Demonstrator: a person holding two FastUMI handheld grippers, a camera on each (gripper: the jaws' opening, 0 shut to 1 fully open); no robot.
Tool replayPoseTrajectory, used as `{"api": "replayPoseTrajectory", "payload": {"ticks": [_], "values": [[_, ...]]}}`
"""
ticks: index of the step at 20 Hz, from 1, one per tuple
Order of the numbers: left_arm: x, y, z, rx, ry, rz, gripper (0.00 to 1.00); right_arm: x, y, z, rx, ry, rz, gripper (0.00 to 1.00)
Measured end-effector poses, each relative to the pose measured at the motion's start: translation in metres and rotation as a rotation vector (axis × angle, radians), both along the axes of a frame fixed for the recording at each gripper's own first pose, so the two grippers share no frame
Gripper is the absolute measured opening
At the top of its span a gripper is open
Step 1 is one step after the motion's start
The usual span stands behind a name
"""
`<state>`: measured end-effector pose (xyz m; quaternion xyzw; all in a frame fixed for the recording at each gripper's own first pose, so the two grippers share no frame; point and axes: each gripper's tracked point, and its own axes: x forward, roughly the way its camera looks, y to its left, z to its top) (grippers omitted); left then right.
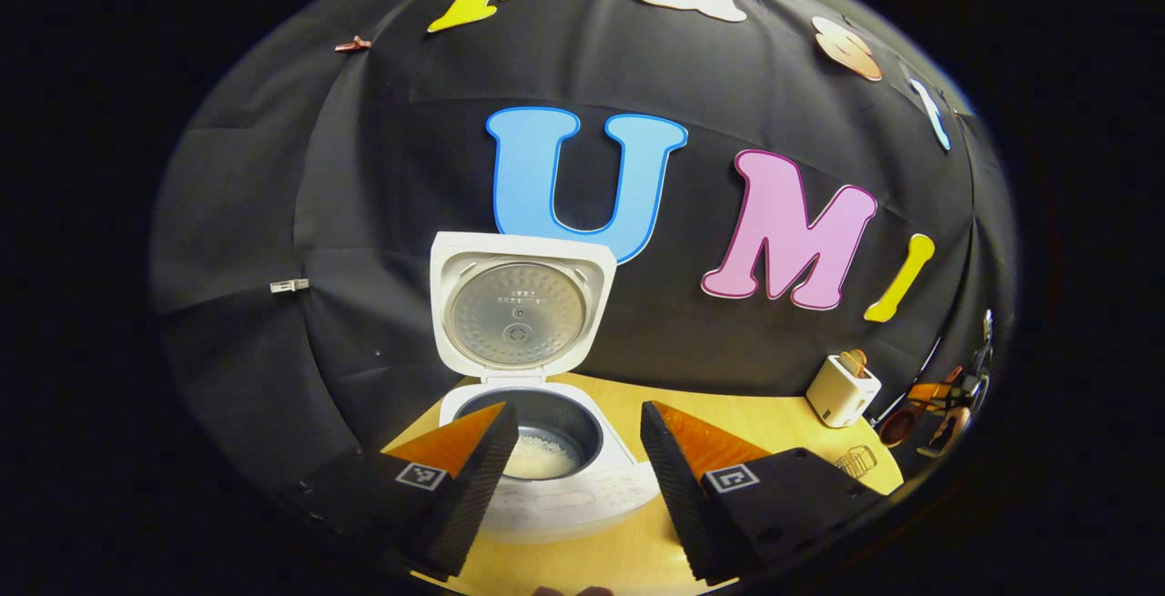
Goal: Close the left gripper, press the button to open the rice cooker; take a wooden spoon from the chopstick holder with the right hand, scoop a spoonful of rice and pour it into the rice cooker, then put the wooden spoon back into the chopstick holder.
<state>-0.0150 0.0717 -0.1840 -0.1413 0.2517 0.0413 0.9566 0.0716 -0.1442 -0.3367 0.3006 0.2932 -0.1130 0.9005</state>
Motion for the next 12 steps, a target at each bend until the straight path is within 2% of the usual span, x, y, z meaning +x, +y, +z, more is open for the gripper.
{"api": "replayPoseTrajectory", "payload": {"ticks": [8, 12], "values": [[-0.014, 0.0, 0.004, 0.043, 0.053, 0.043, 0.88, -0.009, 0.018, -0.072, -0.077, 0.1, 0.105, 0.09], [-0.02, 0.0, 0.006, 0.061, 0.068, 0.05, 0.87, -0.017, 0.031, -0.097, -0.079, 0.141, 0.128, 0.09]]}}
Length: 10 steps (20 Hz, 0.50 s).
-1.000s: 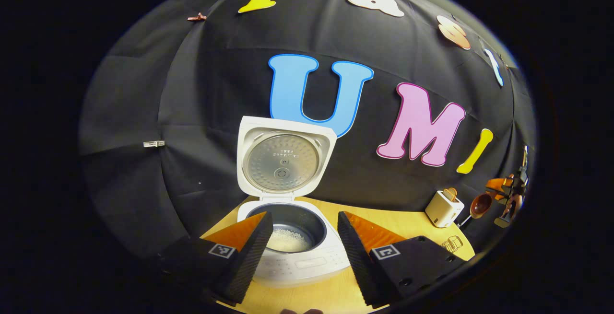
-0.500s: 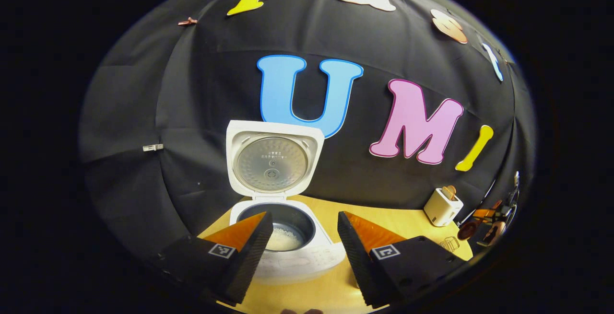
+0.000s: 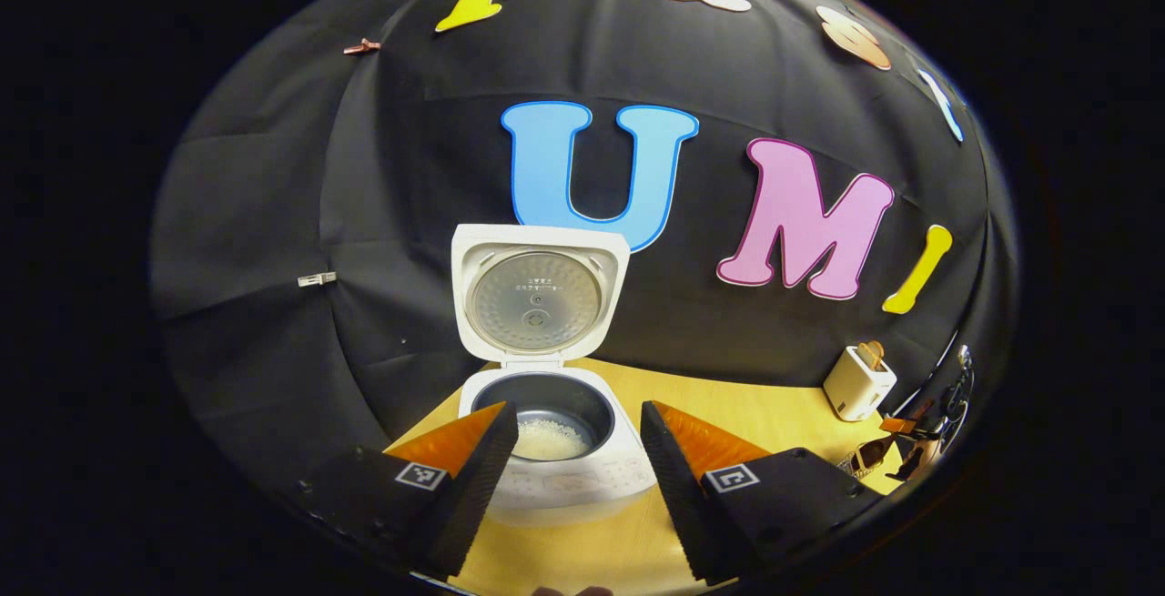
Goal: Close the left gripper, press the button to open the rice cooker; take a wooden spoon from the chopstick holder with the right hand, scoop a spoonful of rice and pour it into the rice cooker, then put the wooden spoon back into the chopstick holder.
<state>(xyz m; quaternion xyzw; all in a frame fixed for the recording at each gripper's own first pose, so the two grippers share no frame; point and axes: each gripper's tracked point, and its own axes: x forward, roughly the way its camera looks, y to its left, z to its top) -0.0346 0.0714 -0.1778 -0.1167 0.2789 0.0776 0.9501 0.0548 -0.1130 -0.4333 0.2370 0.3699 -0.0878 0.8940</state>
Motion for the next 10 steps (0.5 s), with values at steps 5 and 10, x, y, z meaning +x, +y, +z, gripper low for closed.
{"api": "replayPoseTrajectory", "payload": {"ticks": [5, 10], "values": [[-0.001, 0.0, -0.003, -0.004, 0.007, 0.003, 0.87, -0.013, 0.004, -0.018, -0.056, 0.049, 0.028, 0.1], [0.005, -0.002, -0.005, -0.021, 0.003, -0.006, 0.87, -0.012, -0.008, -0.014, -0.08, 0.058, -0.014, 0.16]]}}
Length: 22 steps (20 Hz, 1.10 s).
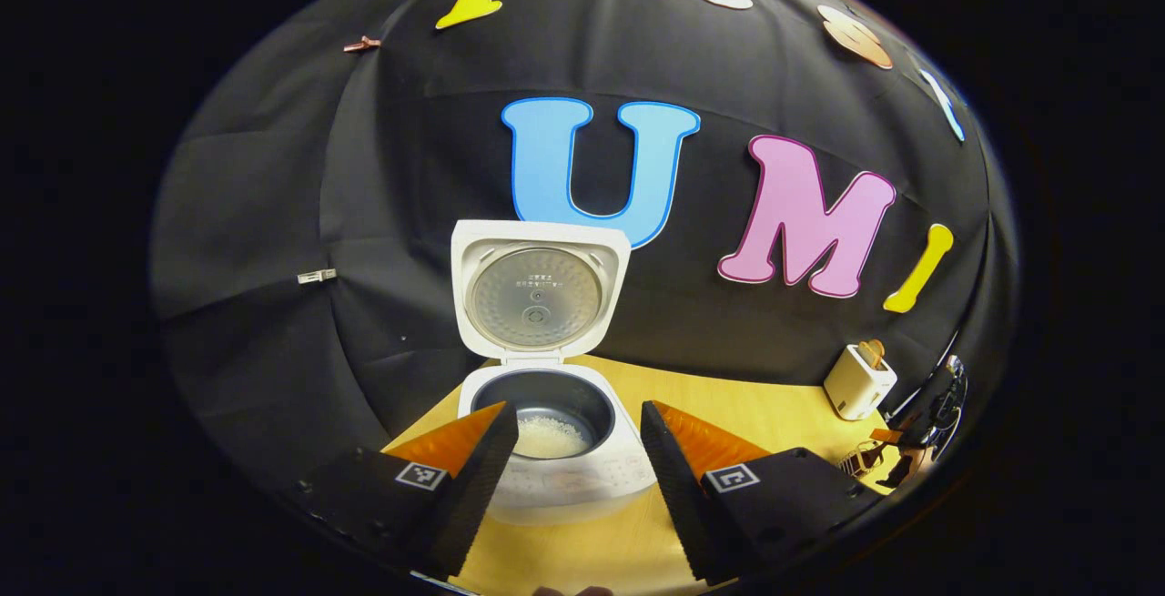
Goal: Close the left gripper, press the button to open the rice cooker; take a wooden spoon from the chopstick holder with the right hand, scoop a spoonful of rice and pour it into the rice cooker, then put the wooden spoon back into the chopstick holder.
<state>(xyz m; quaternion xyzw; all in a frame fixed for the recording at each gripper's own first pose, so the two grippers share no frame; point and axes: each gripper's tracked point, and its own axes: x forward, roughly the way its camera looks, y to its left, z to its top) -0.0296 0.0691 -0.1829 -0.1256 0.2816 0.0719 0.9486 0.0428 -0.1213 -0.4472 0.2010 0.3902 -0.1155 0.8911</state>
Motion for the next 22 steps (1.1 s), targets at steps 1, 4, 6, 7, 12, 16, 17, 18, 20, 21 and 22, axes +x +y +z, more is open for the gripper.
{"api": "replayPoseTrajectory", "payload": {"ticks": [1, 4, 6, 7, 12, 16, 17, 18, 20, 21, 22], "values": [[0.001, 0.0, -0.001, -0.002, -0.002, -0.005, 0.88, -0.001, -0.005, 0.002, -0.006, -0.001, -0.013, 0.39], [0.008, -0.002, -0.001, -0.008, -0.011, -0.023, 0.87, -0.008, -0.018, 0.007, -0.006, 0.006, -0.046, 0.31], [0.013, -0.003, -0.001, -0.017, -0.019, -0.034, 0.88, -0.013, -0.027, 0.016, -0.009, 0.0, -0.07, 0.41], [0.016, -0.004, -0.001, -0.019, -0.026, -0.039, 0.88, -0.016, -0.032, 0.02, -0.01, -0.006, -0.087, 0.58], [0.036, -0.001, 0.009, -0.004, -0.083, -0.077, 0.87, -0.039, -0.046, 0.052, 0.003, -0.033, -0.155, 0.59], [0.064, 0.011, 0.027, 0.015, -0.16, -0.094, 0.87, -0.055, -0.053, 0.094, -0.013, -0.086, -0.173, 0.6], [0.075, 0.017, 0.033, 0.025, -0.186, -0.094, 0.87, -0.058, -0.054, 0.104, -0.018, -0.101, -0.175, 0.6], [0.086, 0.023, 0.04, 0.03, -0.213, -0.097, 0.87, -0.061, -0.052, 0.114, -0.021, -0.111, -0.172, 0.6], [0.11, 0.036, 0.056, 0.031, -0.272, -0.09, 0.87, -0.07, -0.048, 0.134, -0.035, -0.133, -0.166, 0.6], [0.121, 0.042, 0.065, 0.039, -0.305, -0.086, 0.88, -0.073, -0.046, 0.142, -0.043, -0.141, -0.165, 0.61], [0.133, 0.051, 0.074, 0.064, -0.335, -0.078, 0.88, -0.076, -0.042, 0.147, -0.044, -0.147, -0.162, 0.46]]}}
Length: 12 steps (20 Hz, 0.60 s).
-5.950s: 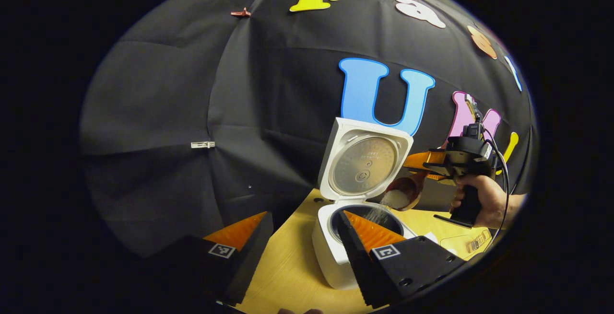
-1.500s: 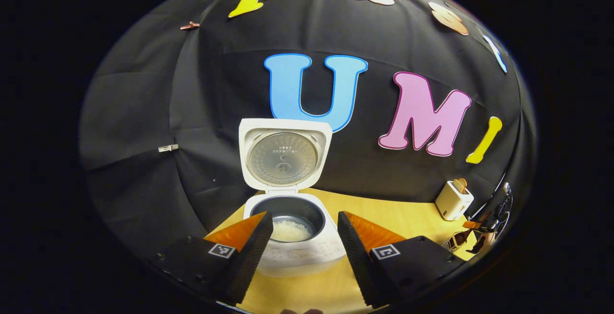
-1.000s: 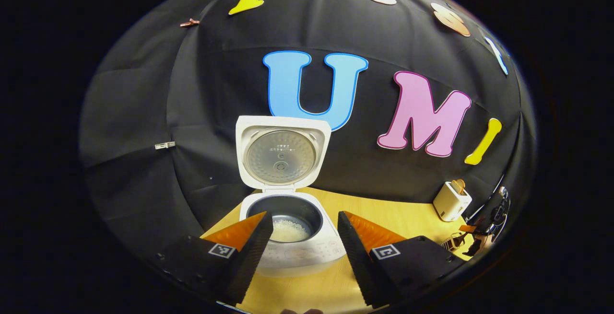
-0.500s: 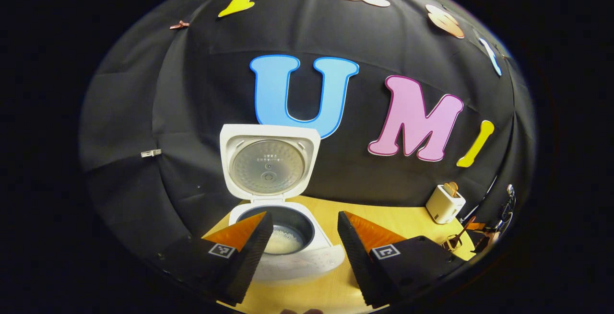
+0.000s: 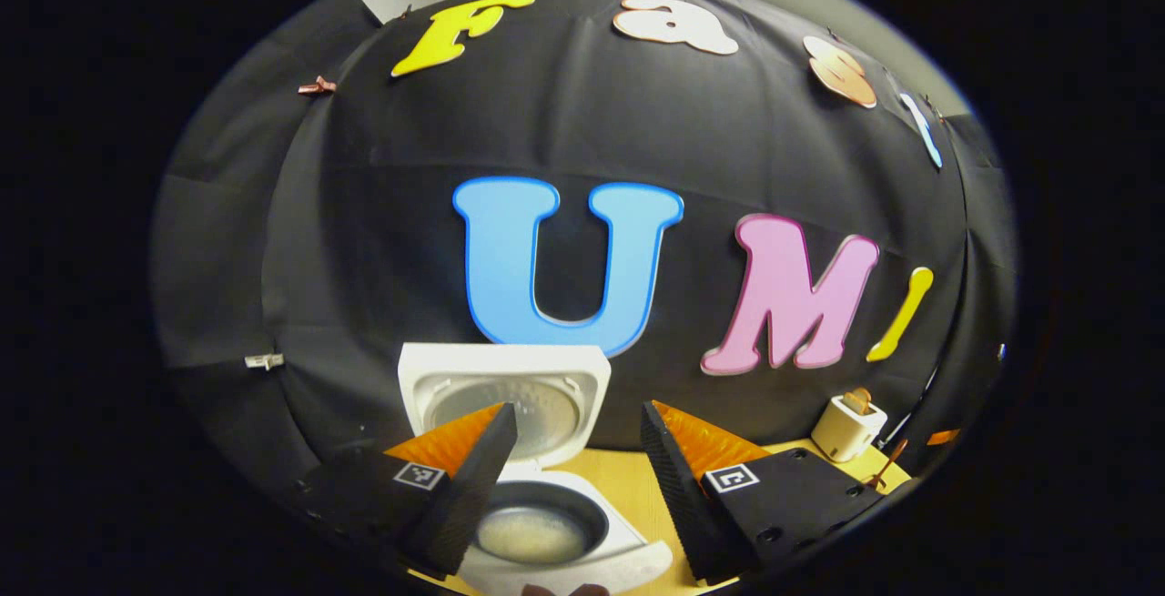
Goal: Close the left gripper, press the button to open the rice cooker; take a wooden spoon from the chopstick holder with the right hand, scoop a spoonful of rice and pour it into the rice cooker, then put the wooden spoon back into the chopstick holder.
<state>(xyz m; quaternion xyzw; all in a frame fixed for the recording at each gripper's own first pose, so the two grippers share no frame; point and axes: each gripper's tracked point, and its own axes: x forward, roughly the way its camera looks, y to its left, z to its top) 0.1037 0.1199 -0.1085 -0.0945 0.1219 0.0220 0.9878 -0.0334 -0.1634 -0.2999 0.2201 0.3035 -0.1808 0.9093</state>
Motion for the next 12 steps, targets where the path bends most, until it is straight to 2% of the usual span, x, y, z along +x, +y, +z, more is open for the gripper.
{"api": "replayPoseTrajectory", "payload": {"ticks": [2, 3, 6, 12], "values": [[0.027, 0.019, 0.019, 0.05, -0.06, 0.027, 0.9, -0.007, 0.009, 0.01, 0.006, -0.006, 0.006, 0.47], [0.039, 0.026, 0.023, 0.065, -0.086, 0.035, 0.92, -0.01, 0.014, 0.016, 0.008, -0.011, 0.009, 0.65], [0.076, 0.042, 0.03, 0.102, -0.113, 0.068, 0.94, -0.017, 0.026, 0.03, -0.001, -0.025, 0.023, 0.67], [0.129, 0.052, 0.001, 0.132, -0.07, 0.082, 0.95, -0.025, 0.04, 0.063, -0.088, -0.047, 0.084, 0.81]]}}
